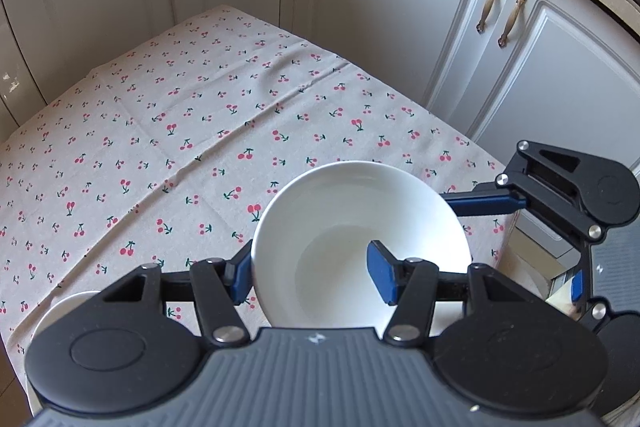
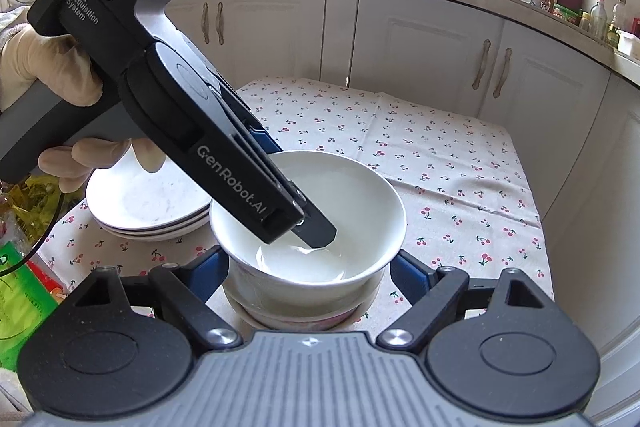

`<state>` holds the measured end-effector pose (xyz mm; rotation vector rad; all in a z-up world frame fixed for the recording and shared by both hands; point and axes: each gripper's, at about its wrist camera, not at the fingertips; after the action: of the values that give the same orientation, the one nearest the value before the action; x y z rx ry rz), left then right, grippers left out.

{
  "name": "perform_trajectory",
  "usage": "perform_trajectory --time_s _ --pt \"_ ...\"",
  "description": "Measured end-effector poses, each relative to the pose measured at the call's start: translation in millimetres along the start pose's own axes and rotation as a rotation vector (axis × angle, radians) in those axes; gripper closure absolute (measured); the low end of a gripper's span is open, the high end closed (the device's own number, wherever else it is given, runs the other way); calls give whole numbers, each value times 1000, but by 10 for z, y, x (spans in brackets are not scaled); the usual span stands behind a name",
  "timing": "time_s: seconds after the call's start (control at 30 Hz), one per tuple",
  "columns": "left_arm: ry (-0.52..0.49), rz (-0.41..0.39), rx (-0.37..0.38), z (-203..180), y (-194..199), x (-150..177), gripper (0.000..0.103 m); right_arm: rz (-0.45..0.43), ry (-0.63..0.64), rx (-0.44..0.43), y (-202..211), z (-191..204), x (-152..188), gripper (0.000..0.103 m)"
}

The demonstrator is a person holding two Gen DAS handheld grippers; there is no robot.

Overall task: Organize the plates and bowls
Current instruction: 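Carry the small bowl with the left gripper and lower it into the bowl stack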

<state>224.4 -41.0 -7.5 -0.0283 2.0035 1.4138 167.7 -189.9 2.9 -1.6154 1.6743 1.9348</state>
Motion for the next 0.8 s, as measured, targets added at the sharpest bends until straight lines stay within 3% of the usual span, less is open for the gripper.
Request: perform_trajectory --time_s 0.8 --pt "-14 9 1 37 -89 73 44 16 -9 -44 -78 -44 48 11"
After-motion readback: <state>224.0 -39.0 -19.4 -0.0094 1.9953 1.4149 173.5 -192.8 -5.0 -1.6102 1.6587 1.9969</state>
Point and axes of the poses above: each gripper's, at about its wrist camera, not at the fingertips, and y roughly against the way its jaws point, z to its left, x to its underside, and after that the axes turned 10 degrees about y, right-handed
